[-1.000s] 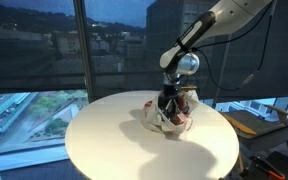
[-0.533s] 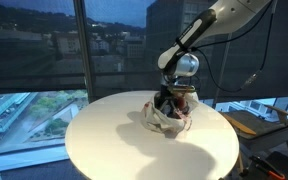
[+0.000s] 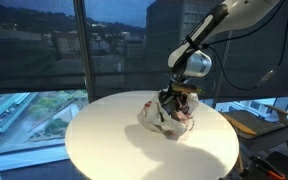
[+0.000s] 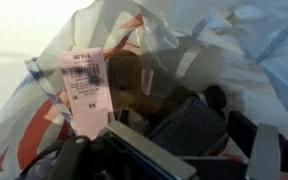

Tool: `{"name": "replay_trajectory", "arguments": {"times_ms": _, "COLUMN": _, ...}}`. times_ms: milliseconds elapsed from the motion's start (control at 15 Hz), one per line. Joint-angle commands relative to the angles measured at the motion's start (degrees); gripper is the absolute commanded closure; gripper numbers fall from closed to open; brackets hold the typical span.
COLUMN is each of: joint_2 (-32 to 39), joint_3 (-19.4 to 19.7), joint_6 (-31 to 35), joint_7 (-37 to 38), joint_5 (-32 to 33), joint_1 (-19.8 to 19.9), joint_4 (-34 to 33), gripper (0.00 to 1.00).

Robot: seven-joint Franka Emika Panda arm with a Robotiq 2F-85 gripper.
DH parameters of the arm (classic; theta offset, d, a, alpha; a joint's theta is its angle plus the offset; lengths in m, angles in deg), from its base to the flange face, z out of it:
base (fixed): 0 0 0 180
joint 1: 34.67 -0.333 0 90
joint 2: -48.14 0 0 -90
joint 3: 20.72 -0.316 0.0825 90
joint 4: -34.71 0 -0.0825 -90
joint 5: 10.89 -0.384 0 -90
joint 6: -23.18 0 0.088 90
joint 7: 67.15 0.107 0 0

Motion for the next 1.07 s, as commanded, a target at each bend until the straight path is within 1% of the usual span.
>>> {"name": "replay_trajectory", "arguments": {"times_ms": 0, "joint_2": -0.3, "joint_3": -1.1, "joint_6": 5.5, "joint_7": -0.6, "joint_5": -5.7, "joint_1": 1.7, "joint_4": 1.1, "gripper": 0.0}}
{"name": "replay_trajectory", "arguments": {"times_ms": 133, "joint_2": 1.2, "joint_3": -1.6, "joint_6": 8.3, "joint_7": -1.4, "joint_5": -8.1, "joint_1": 2.2, "joint_4": 0.3, "gripper": 0.0}}
{"name": "replay_trajectory", "arguments": {"times_ms": 267, "joint_2": 2.2, "joint_3": -1.6, "joint_6": 10.7, "joint_7": -0.7, "joint_5": -8.8, "joint_1": 2.2, "joint_4": -0.1, "gripper": 0.0}}
{"name": "replay_trajectory", "arguments": {"times_ms": 467, "joint_2": 3.9, "joint_3": -2.4, "joint_6": 11.8, "joint_7": -0.9, "joint_5": -10.2, "joint_1": 2.9, "joint_4": -0.8, "gripper": 0.0}}
{"name": "replay_trajectory", "arguments": {"times_ms": 867, "joint_2": 8.1, "joint_3": -1.3, "joint_6": 15.5, "joint_7": 0.6, "joint_5": -8.0, "joint_1": 1.9, "joint_4": -2.9, "gripper": 0.0}}
{"name": "replay_trajectory", "arguments": {"times_ms": 933, "joint_2": 8.4, "joint_3": -1.0, "joint_6": 16.3, "joint_7": 0.7, "joint_5": -7.3, "joint_1": 1.6, "joint_4": -3.0, "gripper": 0.25}}
{"name": "replay_trajectory", "arguments": {"times_ms": 1000, "joint_2": 8.7, "joint_3": -1.0, "joint_6": 17.0, "joint_7": 0.6, "joint_5": -7.1, "joint_1": 1.7, "joint_4": -3.1, "gripper": 0.26}}
